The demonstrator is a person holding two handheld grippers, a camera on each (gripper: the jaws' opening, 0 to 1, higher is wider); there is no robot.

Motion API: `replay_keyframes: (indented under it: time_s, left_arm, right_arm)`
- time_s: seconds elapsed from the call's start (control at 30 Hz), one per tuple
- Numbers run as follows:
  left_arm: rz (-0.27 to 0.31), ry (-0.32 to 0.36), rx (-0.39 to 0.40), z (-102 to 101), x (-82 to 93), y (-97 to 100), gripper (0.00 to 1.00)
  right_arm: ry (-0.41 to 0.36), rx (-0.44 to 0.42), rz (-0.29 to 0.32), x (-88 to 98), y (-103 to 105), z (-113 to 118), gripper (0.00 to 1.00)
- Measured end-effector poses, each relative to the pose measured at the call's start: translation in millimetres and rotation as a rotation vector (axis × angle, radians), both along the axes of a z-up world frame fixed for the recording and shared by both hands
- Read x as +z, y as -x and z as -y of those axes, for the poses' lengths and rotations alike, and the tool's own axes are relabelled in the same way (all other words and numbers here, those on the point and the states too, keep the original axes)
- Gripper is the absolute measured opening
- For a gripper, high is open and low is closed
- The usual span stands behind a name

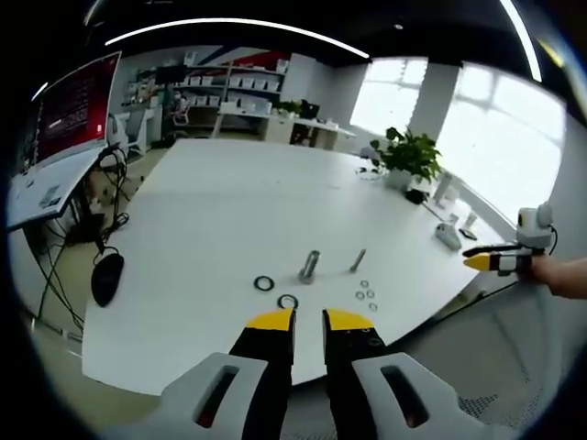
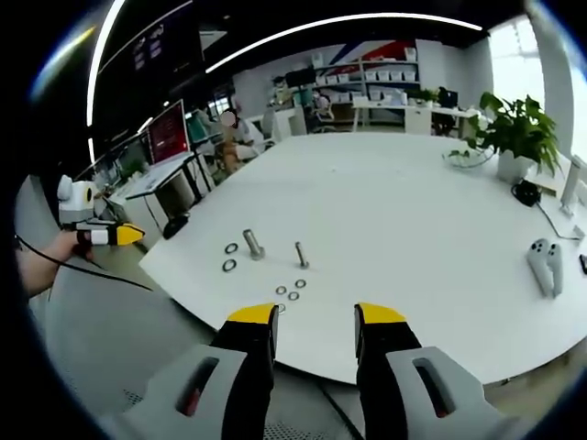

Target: Place the washer onto the threaded stud by aligning its center hole with the stud, sliding it down to the base, and recovering from edge contact or off-axis alignment until the washer reaches the visible bottom stop.

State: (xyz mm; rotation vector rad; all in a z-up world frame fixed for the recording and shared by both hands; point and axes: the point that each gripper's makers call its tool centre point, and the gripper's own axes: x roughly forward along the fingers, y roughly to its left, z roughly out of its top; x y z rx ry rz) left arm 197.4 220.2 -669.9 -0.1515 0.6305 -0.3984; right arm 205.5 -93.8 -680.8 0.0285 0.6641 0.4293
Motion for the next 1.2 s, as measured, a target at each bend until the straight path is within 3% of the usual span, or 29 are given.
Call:
replay_keyframes:
  time_s: [0.13,0.23,0.7,0.8,0.9,0.97,1.2]
  left_arm:
    - [-0.003,-0.006,0.000,0.1,-0.9,0.3,0.09]
    - [0.005,-0.052,-0.031,3.1,-2.0,1.1,0.09]
    - [-0.039,-0.061,-0.031,0.0,-9.7,3.2,0.10]
    - [-0.055,-0.068,-0.037,-0.1,-12.8,5.0,0.10]
    - [-0.065,-0.074,-0.020,-3.2,-14.3,4.8,0.11]
    - [-0.056,-0.096,0.012,-10.4,-13.6,2.4,0.13]
    - [-0.051,-0.113,0.044,-17.1,-11.8,1.6,0.13]
  right_arm:
    - [-0.006,0.008,-0.001,0.0,0.5,-1.7,0.35]
    - [0.003,0.017,0.006,0.3,0.8,-2.4,0.35]
    - [-0.012,0.018,0.012,1.5,0.6,-4.8,0.37]
    - [-0.005,0.052,0.015,1.7,2.7,-11.3,0.38]
    - [-0.011,0.054,0.012,1.7,2.7,-12.4,0.37]
    - [0.024,0.050,-0.016,-4.6,4.7,-9.1,0.35]
    - [-0.021,0.060,-0.021,-2.5,6.2,-14.9,0.36]
